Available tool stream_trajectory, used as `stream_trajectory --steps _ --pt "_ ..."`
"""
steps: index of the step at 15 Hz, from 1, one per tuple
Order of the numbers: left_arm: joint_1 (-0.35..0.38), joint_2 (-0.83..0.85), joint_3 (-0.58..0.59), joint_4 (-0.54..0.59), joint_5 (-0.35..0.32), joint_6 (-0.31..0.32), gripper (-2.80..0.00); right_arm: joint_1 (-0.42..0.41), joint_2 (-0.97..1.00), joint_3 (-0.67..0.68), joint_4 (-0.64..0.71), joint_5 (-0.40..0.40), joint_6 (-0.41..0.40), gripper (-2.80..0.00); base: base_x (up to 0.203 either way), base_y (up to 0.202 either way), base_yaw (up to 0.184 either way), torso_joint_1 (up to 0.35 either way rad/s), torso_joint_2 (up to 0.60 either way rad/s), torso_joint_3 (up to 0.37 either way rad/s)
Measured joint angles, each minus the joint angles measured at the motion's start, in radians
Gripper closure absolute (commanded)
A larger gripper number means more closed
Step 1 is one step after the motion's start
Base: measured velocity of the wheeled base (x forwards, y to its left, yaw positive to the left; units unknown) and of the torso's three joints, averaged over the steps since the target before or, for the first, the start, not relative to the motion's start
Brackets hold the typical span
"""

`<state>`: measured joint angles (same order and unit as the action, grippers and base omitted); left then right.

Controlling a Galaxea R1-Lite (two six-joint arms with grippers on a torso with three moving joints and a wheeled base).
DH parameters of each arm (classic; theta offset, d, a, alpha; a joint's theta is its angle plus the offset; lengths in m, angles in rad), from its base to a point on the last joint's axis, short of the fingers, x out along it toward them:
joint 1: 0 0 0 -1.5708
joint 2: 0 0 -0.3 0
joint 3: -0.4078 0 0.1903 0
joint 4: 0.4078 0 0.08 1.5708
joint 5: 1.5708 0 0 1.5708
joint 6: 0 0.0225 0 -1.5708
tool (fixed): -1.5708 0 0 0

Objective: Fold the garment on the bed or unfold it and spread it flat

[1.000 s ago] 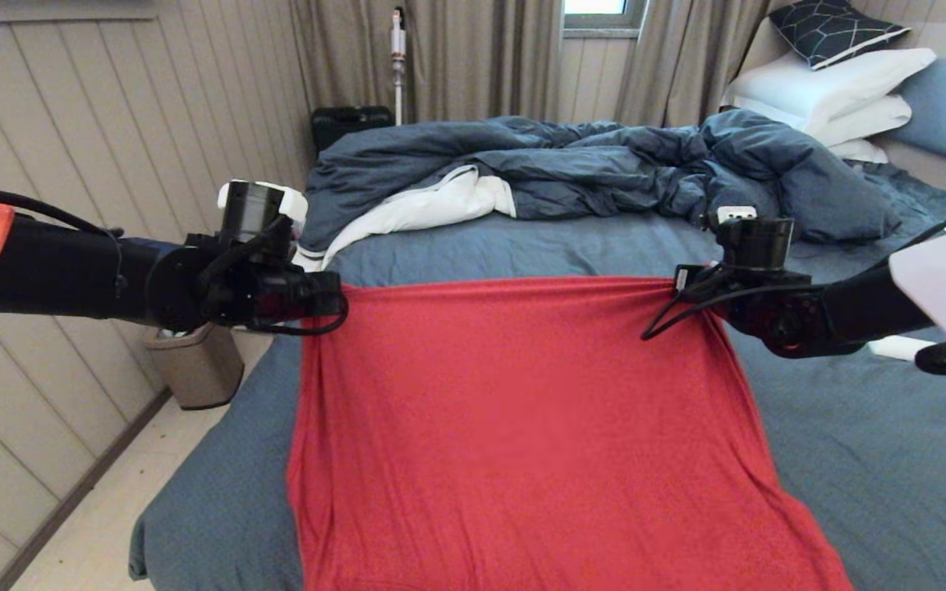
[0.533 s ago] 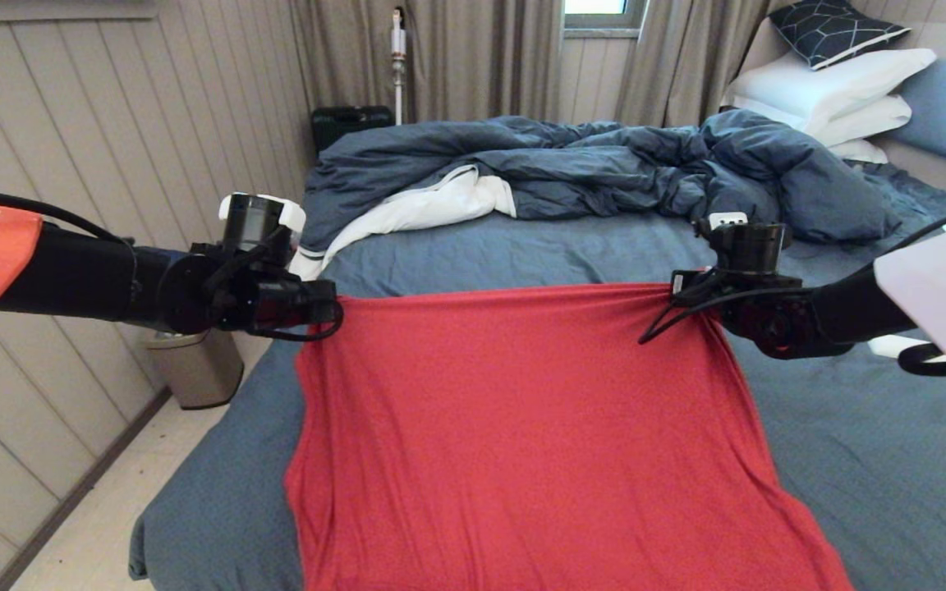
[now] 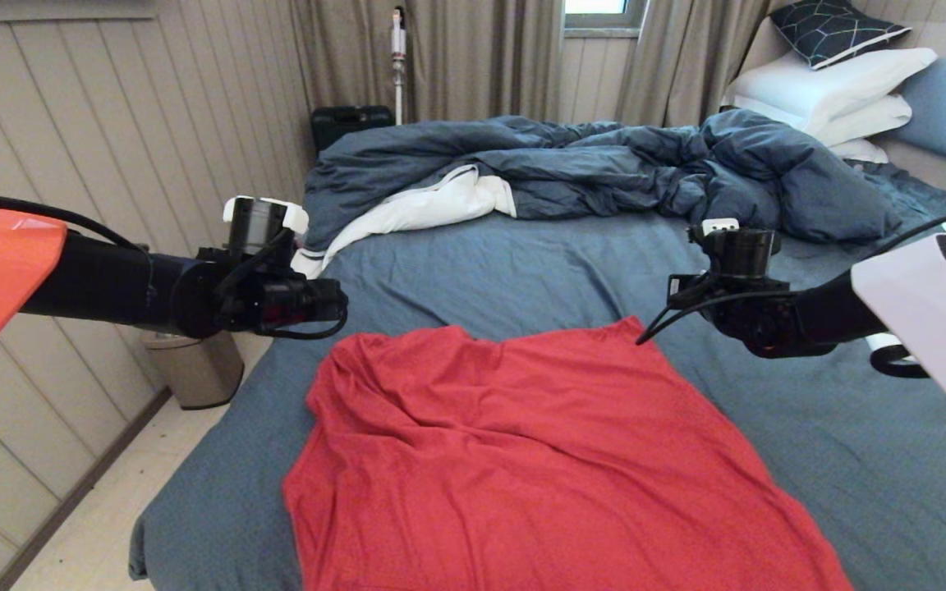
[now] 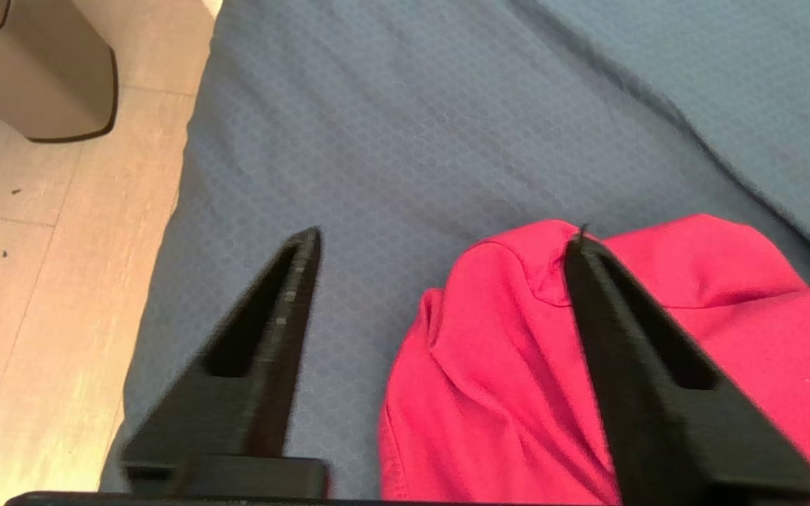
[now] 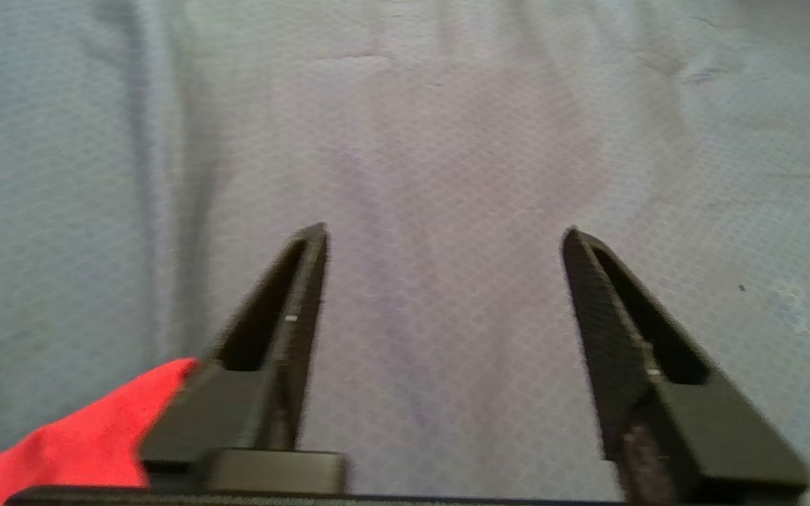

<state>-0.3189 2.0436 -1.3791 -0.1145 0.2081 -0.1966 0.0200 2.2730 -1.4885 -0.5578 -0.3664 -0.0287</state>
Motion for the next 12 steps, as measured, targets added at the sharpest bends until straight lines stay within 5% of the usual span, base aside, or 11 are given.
stream_trajectory --steps 4,5,6,7,12 --pt "0.011 -0.05 0.001 0.042 0.005 0.0 -2.8 0.004 -0.052 0.015 0.046 0.0 0.003 -2.8 0.0 0.0 0.0 0.0 0.0 0.0" --pt "0.019 -0.073 0.002 0.072 0.004 0.0 0.0 0.003 -0.075 0.023 0.079 0.002 0.009 -2.8 0.0 0.0 0.0 0.0 0.0 0.0" --pt "0.028 -0.101 0.003 0.12 0.004 -0.003 0.0 0.003 -0.099 0.037 0.122 0.002 0.021 -0.32 0.0 0.0 0.0 0.0 0.0 0.0" --pt "0.036 -0.127 0.006 0.175 0.004 -0.009 0.0 0.002 -0.121 0.062 0.149 0.003 0.027 0.0 0.0 0.0 0.0 0.0 0.0 0.0" --pt "0.054 -0.264 0.037 0.43 -0.011 -0.088 0.0 -0.001 -0.279 0.269 0.227 0.078 0.066 0.0 0.0 0.0 0.0 0.0 0.0 0.0"
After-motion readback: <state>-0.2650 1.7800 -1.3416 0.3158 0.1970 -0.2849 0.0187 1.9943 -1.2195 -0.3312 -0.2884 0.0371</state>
